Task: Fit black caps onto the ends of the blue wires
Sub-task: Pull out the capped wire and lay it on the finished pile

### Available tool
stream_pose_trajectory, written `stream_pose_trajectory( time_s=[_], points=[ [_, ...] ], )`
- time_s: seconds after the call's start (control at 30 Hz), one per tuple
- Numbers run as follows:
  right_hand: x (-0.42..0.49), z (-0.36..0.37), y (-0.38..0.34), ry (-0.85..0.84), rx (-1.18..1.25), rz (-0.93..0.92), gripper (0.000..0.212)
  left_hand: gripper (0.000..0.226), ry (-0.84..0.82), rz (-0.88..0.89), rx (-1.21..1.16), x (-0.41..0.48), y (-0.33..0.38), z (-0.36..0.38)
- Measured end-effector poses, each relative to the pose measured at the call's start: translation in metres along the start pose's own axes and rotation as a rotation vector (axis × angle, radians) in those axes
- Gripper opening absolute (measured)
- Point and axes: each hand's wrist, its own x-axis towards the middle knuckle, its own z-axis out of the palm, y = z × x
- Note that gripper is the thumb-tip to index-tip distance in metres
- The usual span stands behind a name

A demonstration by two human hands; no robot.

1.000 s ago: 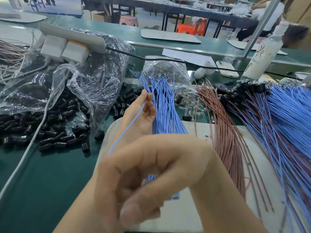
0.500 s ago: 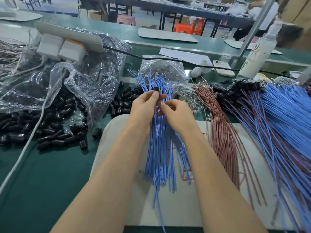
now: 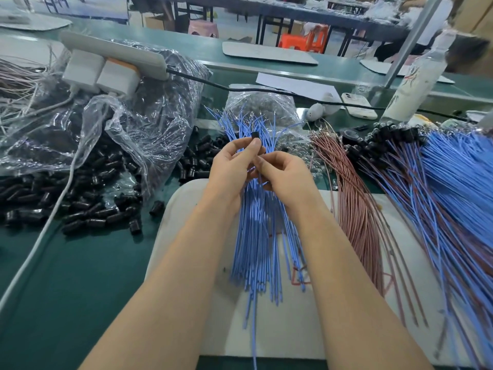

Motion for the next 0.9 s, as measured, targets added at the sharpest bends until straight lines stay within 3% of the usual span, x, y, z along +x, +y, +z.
stream_pose_trajectory(
  time_s=[0.33, 0.67, 0.9],
  points=[
    [-0.0012, -0.0016, 0.0011, -0.031, -0.129, -0.066, 0.016, 0.005, 0.071, 0.017, 0.012, 0.0038, 0.0000, -0.0010],
    [-0.0046, 0.0016, -0.0018, -0.167, -0.183, -0.079, 0.020, 0.012, 0.180, 0.038, -0.023, 0.0052, 0.0034, -0.0021],
    [-0.0061, 0.0016, -0.0033, -0.169, -0.141, -0.034, 0.018, 0.008, 0.154, -0.016, -0.057, 0.0046, 0.0056, -0.0034]
  ],
)
